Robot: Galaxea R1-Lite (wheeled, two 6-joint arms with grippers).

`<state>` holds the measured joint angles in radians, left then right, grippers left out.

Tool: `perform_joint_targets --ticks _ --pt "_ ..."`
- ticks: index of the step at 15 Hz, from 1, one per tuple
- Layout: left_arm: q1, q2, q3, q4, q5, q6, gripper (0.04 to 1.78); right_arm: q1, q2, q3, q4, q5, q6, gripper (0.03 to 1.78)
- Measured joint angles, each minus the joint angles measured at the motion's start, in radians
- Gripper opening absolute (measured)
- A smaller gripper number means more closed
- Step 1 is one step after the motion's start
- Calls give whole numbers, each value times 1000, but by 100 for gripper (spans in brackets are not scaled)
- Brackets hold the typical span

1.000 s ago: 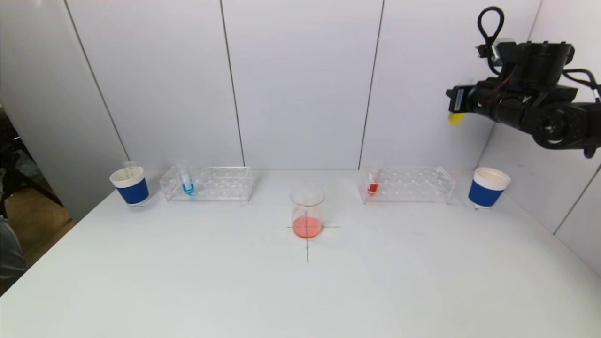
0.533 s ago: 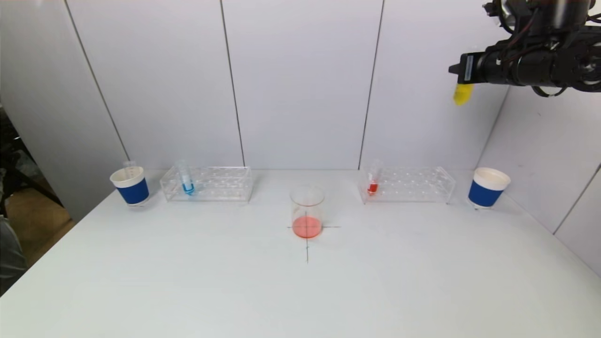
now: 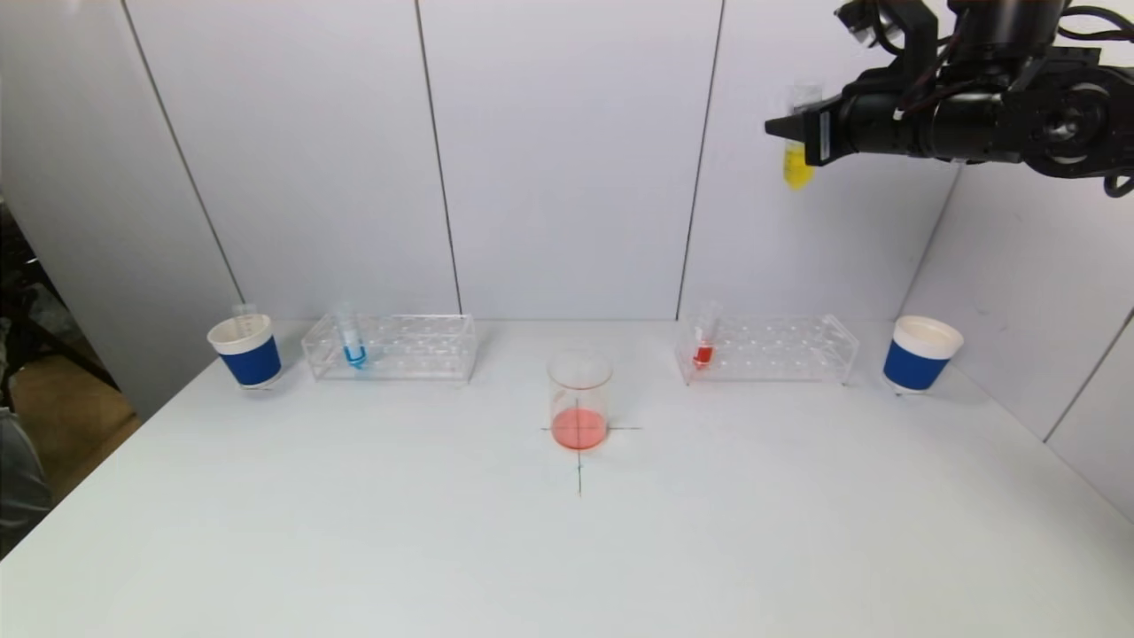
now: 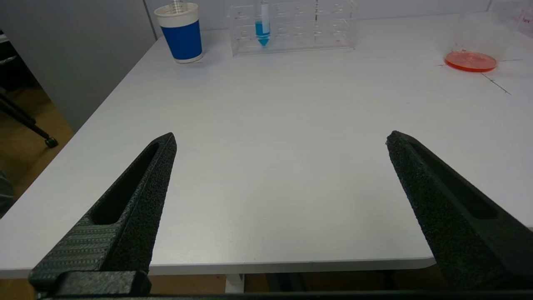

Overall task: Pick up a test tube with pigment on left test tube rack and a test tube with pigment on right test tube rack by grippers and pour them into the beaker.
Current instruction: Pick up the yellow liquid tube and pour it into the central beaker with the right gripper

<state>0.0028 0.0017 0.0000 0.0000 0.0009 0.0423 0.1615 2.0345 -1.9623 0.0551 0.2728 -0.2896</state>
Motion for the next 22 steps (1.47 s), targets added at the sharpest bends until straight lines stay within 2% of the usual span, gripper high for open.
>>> perform_joint_targets --ticks 6,10,16,20,22 --pt "0 0 0 0 0 0 176 122 50 1 0 19 -248 53" --pt "0 0 0 0 0 0 176 154 109 1 -21 138 -350 53" --pt "0 0 0 0 0 0 176 175 200 16 -75 281 -468 53" --pt "0 0 0 0 0 0 176 177 250 21 -79 354 -565 53" --pt "0 0 0 0 1 0 176 182 267 46 -105 368 -599 53"
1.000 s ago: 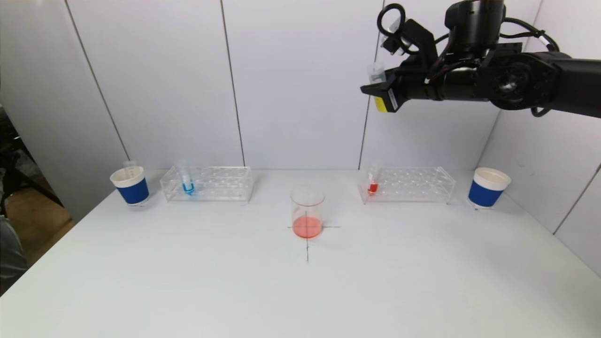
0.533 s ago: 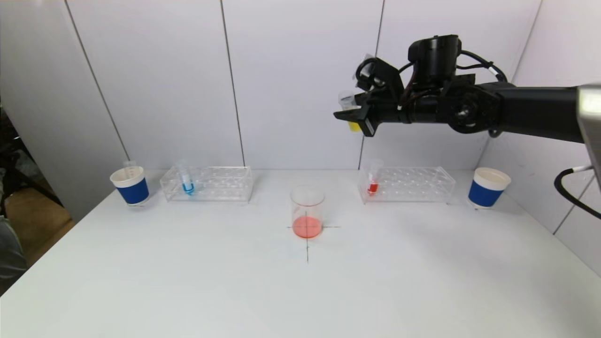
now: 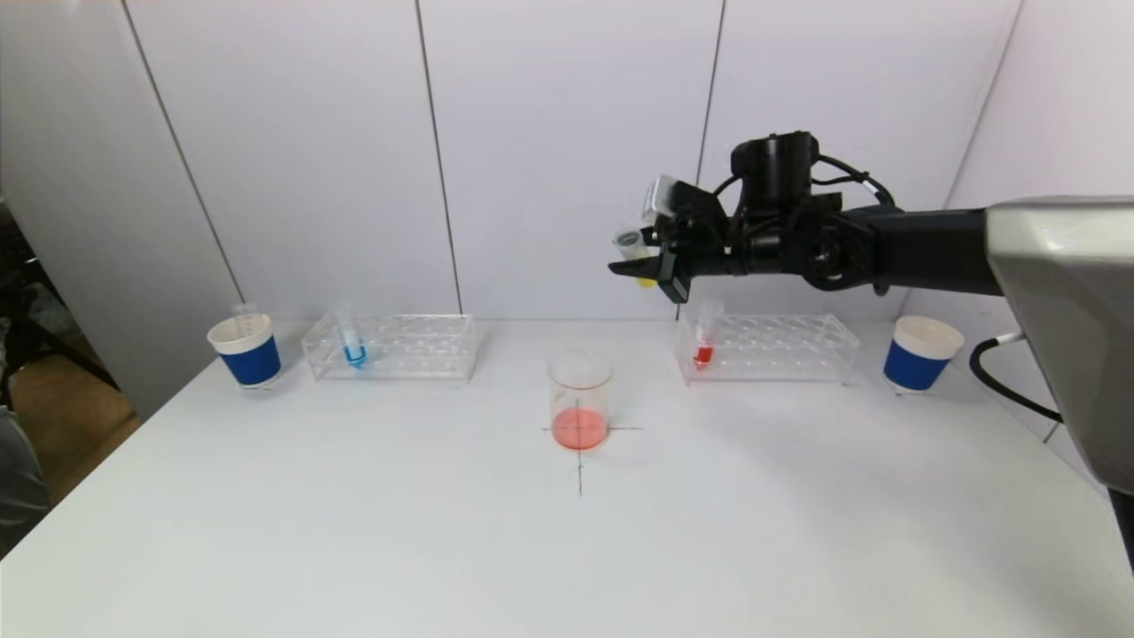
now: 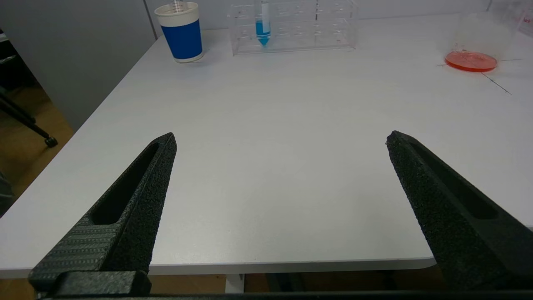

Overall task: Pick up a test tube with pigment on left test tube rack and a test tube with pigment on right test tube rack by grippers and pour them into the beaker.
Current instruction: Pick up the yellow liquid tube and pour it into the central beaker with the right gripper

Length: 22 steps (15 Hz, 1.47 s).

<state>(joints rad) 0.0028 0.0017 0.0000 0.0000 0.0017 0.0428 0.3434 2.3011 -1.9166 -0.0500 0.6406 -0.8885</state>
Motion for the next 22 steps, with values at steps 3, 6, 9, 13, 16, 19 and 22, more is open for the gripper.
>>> perform_joint_targets --ticks 3,6,9,13,16,19,22 --pt "-2 0 0 0 -1 0 176 18 17 80 -116 7 -33 53" --pt "-3 0 0 0 0 0 176 37 19 194 -264 8 -58 53" --pt "-3 0 0 0 0 0 176 50 21 257 -393 1 -93 53" --pt "-3 0 0 0 0 0 176 62 25 309 -506 -9 -140 53" --pt "-3 0 0 0 0 0 176 72 32 367 -631 -48 -190 53" --pt "-3 0 0 0 -1 0 176 80 46 409 -734 -56 -252 53" --pt "-3 0 0 0 -1 0 176 79 55 431 -785 -56 -274 53"
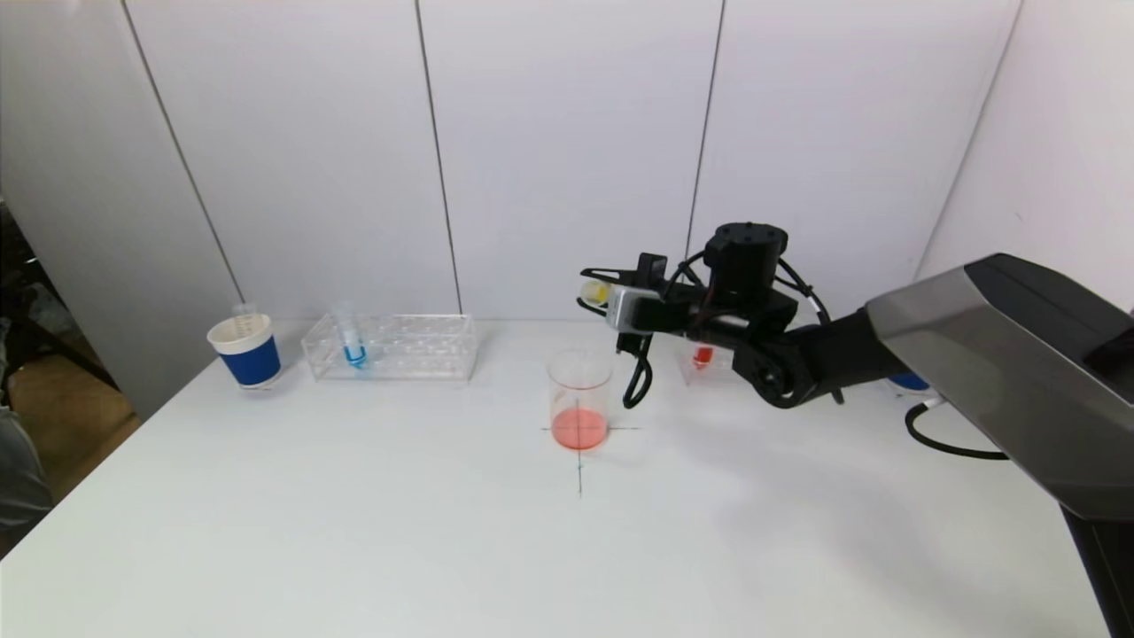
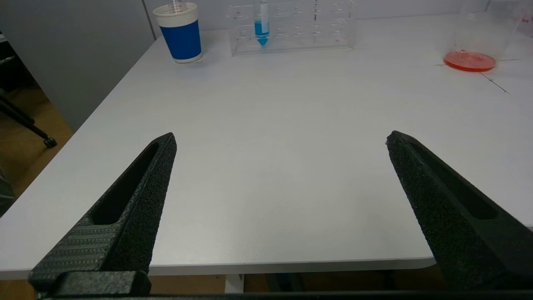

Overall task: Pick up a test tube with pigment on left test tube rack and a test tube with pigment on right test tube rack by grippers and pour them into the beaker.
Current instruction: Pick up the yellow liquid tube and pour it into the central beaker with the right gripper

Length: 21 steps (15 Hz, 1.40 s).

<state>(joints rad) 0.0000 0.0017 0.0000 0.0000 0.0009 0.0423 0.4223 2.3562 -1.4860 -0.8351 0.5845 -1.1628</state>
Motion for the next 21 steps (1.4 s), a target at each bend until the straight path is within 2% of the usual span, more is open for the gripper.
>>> perform_joint_targets --ticks 4,8,14,21 --pt "0 0 0 0 0 0 176 0 7 25 -67 14 -7 53" --pt "0 0 0 0 -1 0 176 1 29 52 -140 51 -48 53" --pt "0 0 0 0 -1 0 176 3 40 72 -166 78 -117 53" --pt "0 0 0 0 0 0 176 5 42 76 -174 85 -206 53"
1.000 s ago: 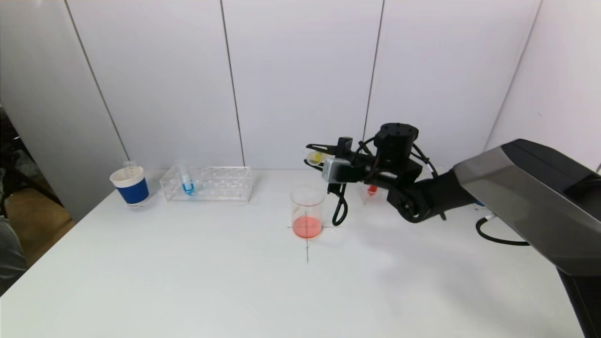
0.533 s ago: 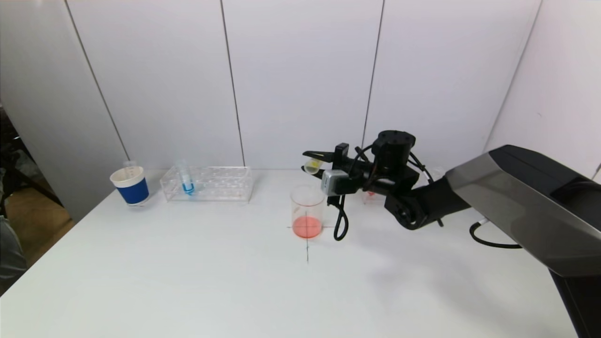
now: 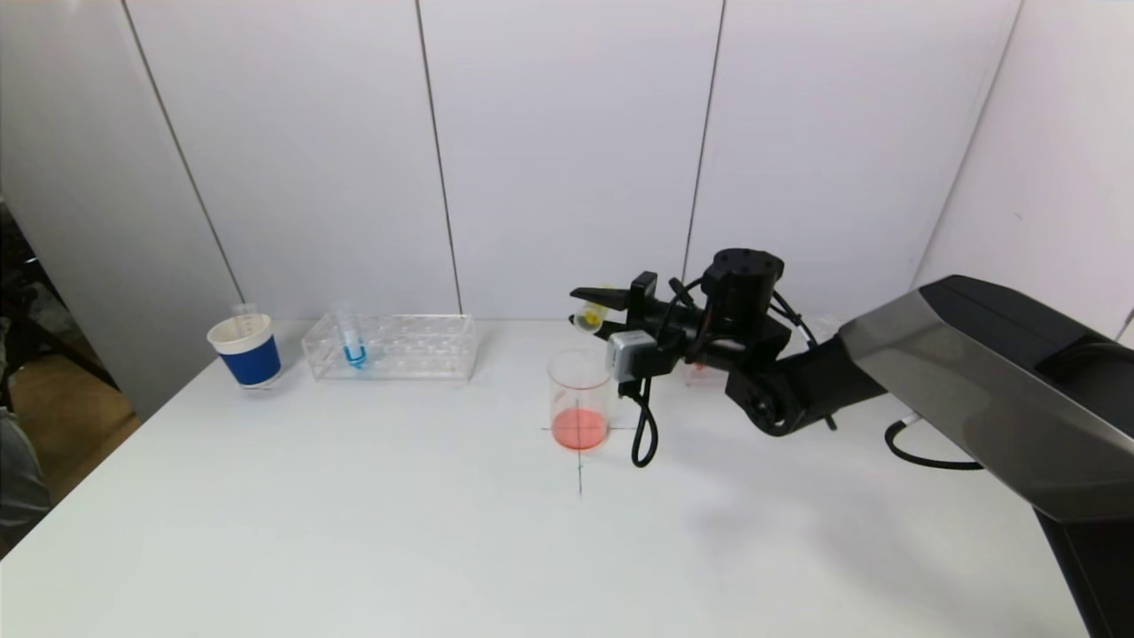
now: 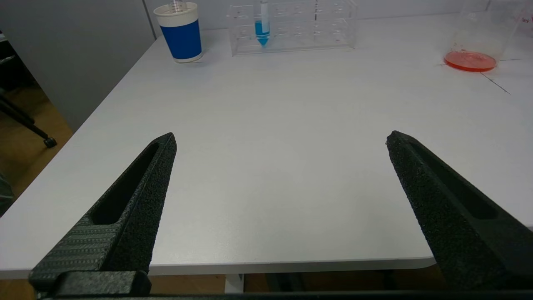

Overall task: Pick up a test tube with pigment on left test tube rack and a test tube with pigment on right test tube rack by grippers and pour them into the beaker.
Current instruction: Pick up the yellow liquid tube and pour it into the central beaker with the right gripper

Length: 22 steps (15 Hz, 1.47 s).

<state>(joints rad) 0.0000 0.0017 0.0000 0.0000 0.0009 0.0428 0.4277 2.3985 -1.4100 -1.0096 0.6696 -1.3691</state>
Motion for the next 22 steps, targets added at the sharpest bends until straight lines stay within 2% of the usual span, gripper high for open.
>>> perform_joint_targets --ticks 4,13,17,22 --pt "0 0 0 0 0 0 176 -2 2 1 -20 14 -42 53" --pt "0 0 0 0 0 0 176 -11 14 -3 -24 13 -121 53" --pt "0 0 0 0 0 0 176 -13 20 -14 -16 9 -146 53" --pt "0 0 0 0 0 0 176 -14 31 -63 35 -1 -221 53"
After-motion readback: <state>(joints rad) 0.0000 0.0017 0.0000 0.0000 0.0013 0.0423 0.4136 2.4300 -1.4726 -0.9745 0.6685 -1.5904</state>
